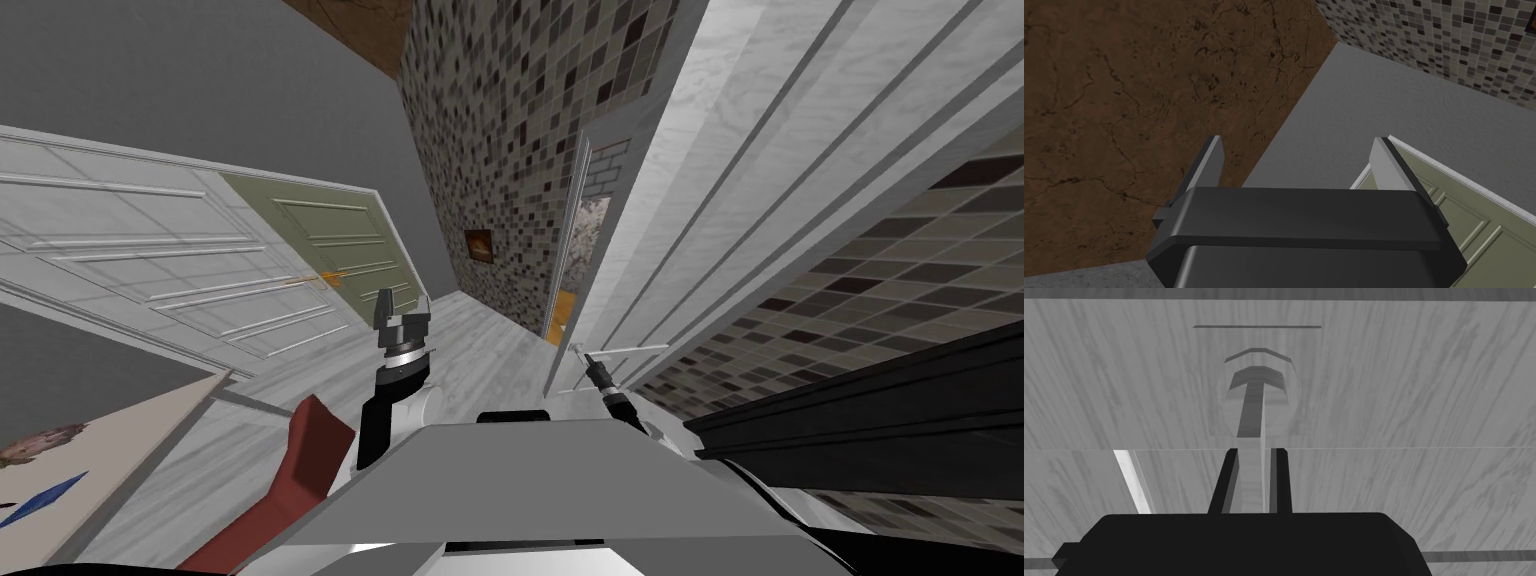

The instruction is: Pull the door open

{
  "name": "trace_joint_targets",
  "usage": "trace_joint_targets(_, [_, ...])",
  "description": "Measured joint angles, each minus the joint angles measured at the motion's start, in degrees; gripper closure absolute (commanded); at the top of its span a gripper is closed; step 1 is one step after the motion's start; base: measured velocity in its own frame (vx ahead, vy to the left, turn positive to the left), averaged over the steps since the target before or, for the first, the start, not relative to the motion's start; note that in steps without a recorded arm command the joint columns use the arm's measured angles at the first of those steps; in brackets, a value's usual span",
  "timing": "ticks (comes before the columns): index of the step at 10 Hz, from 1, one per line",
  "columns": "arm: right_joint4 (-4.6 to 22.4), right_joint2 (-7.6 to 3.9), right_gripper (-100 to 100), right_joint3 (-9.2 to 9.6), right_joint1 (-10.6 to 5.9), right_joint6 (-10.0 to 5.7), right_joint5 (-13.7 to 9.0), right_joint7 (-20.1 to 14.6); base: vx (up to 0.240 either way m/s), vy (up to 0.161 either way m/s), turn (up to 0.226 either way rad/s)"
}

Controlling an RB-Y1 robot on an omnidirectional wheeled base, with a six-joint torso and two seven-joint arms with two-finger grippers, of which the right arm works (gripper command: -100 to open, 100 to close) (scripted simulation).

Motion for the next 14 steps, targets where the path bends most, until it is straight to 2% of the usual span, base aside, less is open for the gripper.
trace_joint_targets(2, [0.6,0.41,100,0.0,-0.73,0.37,0.4,0.2,-0.007,-0.011,-0.016])
trace_joint_targets(3, [1.6,0.45,100,0.01,-1.18,-0.07,0.4,0.2,0.021,0.007,-0.006])
trace_joint_targets(4, [-0.8,0.38,100,-0.04,0.21,0.98,0.3,0.1,-0.128,-0.048,0.13])
trace_joint_targets(5, [-1.0,0.46,100,-0.49,-0.6,1.88,0.6,0.1,-0.202,-0.075,0.123])
trace_joint_targets(6, [3.5,0.63,100,-0.79,-3.92,0.62,0.9,0.4,-0.121,-0.06,0.037])
trace_joint_targets(7, [-3.1,1.08,100,-0.87,-0.6,3.65,1.1,0.4,-0.048,-0.03,-0.02])
trace_joint_targets(8, [-3.5,1.4,100,-0.77,-0.52,4.56,1.2,0.6,-0.017,-0.007,-0.011])
trace_joint_targets(9, [-2.2,1.44,100,-0.7,-1.13,3.95,1.3,0.6,-0.088,-0.035,0.068])
trace_joint_targets(10, [3.8,1.62,100,-0.99,-4.7,1.6,1.5,0.9,-0.106,-0.065,0.08])
trace_joint_targets(11, [-2.8,1.79,100,-1.14,-1.4,4.41,1.6,0.9,-0.053,-0.037,0.007])
trace_joint_targets(12, [0.1,1.95,100,-1.06,-3.36,3.94,1.7,0.9,-0.11,-0.081,0.076])
trace_joint_targets(13, [3.5,2.25,100,-1.33,-5.68,2.54,2.0,1.2,-0.11,-0.086,0.074])
trace_joint_targets(14, [4.3,2.51,100,-1.41,-6.49,2.36,2.2,1.4,-0.052,-0.031,0.013])
